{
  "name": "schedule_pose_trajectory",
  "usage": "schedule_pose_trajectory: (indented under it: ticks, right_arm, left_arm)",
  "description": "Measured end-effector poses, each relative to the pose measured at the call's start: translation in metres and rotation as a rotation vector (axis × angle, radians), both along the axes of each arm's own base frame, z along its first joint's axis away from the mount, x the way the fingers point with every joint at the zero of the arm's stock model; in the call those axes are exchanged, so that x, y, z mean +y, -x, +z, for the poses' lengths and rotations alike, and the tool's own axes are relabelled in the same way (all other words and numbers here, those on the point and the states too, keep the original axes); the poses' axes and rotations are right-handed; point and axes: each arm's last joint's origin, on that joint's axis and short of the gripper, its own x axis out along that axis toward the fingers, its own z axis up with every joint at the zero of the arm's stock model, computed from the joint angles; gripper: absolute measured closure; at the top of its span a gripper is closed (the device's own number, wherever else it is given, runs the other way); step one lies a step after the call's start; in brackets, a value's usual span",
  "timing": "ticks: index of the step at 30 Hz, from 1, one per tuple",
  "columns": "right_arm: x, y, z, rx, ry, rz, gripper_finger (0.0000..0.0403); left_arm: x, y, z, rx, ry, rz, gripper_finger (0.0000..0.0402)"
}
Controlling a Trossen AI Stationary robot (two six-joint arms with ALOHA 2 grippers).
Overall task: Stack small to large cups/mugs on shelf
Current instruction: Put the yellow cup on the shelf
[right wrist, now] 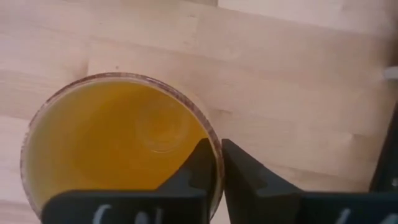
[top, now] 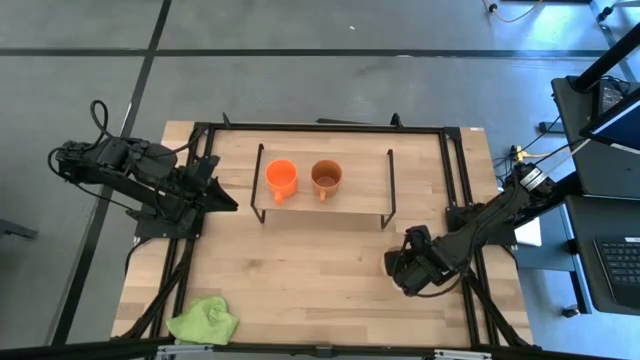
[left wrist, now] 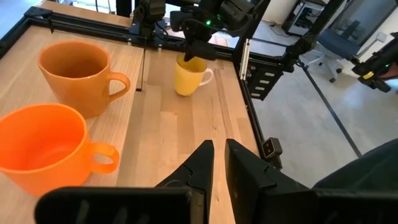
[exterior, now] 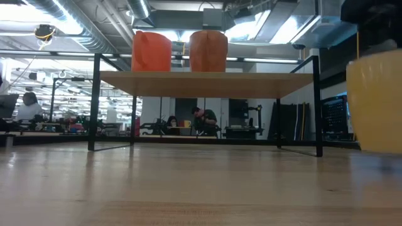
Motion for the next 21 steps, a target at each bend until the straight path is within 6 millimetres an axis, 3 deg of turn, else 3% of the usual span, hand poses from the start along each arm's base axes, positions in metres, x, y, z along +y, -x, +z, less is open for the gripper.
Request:
schedule_pose_trajectory:
  ticks: [14,21]
  right_arm:
    - [0.008,-0.012,0.074,-0.122,-0.038,0.07,0.038]
    - [-0.003,-0.024,0.106,-0.208,0.044,0.117,0.0378]
  left_arm:
    - [0.0,0.0,0.0,0.0,0.0,0.0,0.0367]
    - [0.0,0.0,0.0,0.0,0.0,0.0,0.0367]
